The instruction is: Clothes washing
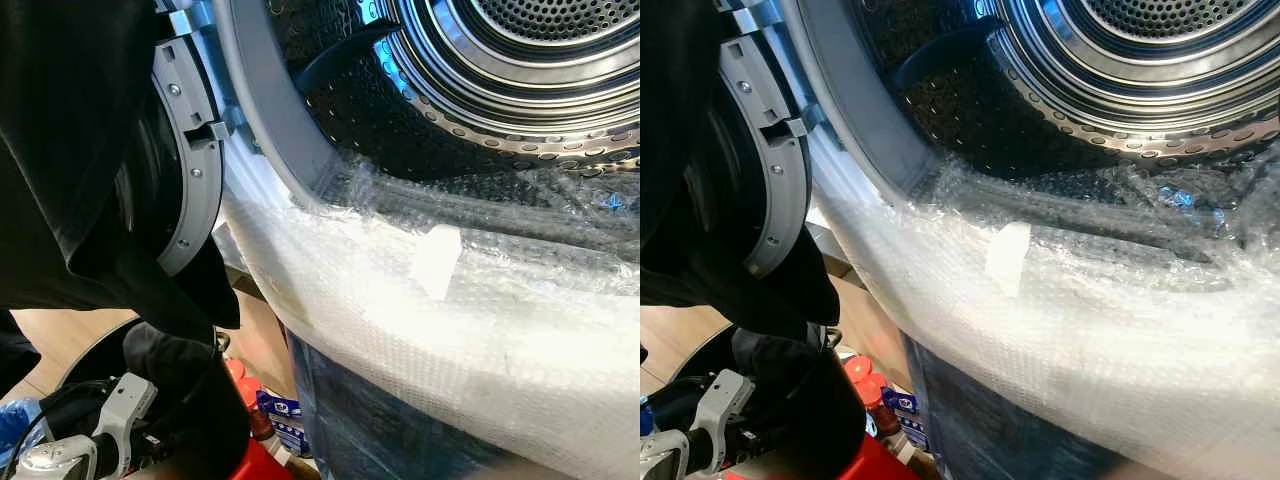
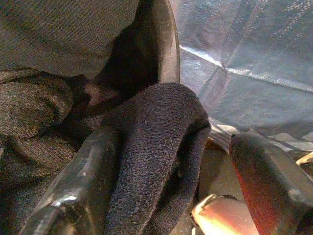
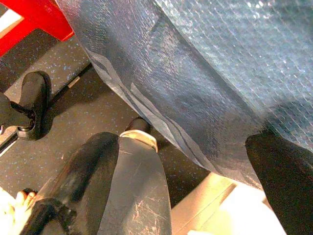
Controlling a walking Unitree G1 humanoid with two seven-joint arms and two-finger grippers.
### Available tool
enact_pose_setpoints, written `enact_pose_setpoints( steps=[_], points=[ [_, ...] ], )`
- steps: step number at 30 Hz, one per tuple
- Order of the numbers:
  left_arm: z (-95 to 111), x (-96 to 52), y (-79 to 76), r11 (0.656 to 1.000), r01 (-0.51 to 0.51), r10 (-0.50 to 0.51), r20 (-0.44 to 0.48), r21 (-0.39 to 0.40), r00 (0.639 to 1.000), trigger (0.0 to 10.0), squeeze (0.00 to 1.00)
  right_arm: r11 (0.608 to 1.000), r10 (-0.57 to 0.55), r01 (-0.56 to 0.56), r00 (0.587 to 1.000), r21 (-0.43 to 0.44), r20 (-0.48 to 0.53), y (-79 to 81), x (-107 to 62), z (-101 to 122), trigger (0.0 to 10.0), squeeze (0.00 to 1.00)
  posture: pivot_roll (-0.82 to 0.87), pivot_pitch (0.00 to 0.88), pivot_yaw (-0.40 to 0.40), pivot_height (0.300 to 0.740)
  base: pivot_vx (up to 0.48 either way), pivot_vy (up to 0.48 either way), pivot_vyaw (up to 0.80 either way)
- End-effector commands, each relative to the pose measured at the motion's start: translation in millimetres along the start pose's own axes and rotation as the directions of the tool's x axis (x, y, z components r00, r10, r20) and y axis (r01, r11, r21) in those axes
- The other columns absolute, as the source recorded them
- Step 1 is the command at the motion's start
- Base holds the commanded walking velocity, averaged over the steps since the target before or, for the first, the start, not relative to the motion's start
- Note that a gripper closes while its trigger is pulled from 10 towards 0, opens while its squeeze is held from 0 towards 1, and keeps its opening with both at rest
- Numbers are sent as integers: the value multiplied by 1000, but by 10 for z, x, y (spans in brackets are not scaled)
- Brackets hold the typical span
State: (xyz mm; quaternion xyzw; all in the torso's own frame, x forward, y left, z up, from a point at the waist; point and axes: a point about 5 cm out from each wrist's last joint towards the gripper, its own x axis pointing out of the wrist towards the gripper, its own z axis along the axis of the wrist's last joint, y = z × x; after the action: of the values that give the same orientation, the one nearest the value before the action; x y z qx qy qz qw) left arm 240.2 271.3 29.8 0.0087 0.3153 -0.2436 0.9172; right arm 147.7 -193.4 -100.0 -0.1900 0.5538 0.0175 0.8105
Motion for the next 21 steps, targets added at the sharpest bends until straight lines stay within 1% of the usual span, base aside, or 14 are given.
enact_pose_setpoints(
  steps=[1, 5, 7, 13, 17, 20, 21],
  points=[
    [-140, -16, -24, 1000, 9, -10, -58, -28, 998, 0, 0, 1000, 20, -20, 1000, 8, -5, 66, -4, 16, 10000, 0, 27, 0, 161, 740, 0, 0, 0],
    [-138, -7, -39, 999, 25, -27, -64, -32, 998, 0, 0, 1000, 24, -24, 1000, 6, -4, 68, -4, 27, 10000, 0, 31, 0, 157, 740, 0, 0, 0],
    [-136, -5, -38, 999, 6, -8, -55, -34, 998, 0, 0, 1000, 24, -24, 1000, 7, -2, 71, -4, 39, 10000, 0, 33, 0, 158, 740, 0, 0, 0],
    [-146, -3, -59, 999, 11, -13, -51, -40, 999, 0, 0, 1000, 24, -24, 1000, 7, -1, 74, -4, 48, 10000, 0, 33, 0, 158, 740, 0, 0, 0],
    [-104, 2, -157, 998, 43, -44, -20, -48, 999, 0, 0, 1000, 28, -28, 1000, 4, 1, 91, -5, 65, 10000, 0, 42, 0, 159, 740, 0, 0, 0],
    [-66, 14, -198, 997, 58, -59, -6, -52, 998, 0, 0, 1000, 29, -29, 1000, 6, 3, 93, -5, 75, 10000, 0, 42, 0, 160, 740, 0, 0, 0],
    [-33, 35, -224, 995, 66, -65, 15, -71, 998, 0, 0, 1000, 28, -28, 1000, 6, 3, 91, -5, 76, 10000, 0, 45, 0, 158, 740, 0, 0, 0]
  ],
)
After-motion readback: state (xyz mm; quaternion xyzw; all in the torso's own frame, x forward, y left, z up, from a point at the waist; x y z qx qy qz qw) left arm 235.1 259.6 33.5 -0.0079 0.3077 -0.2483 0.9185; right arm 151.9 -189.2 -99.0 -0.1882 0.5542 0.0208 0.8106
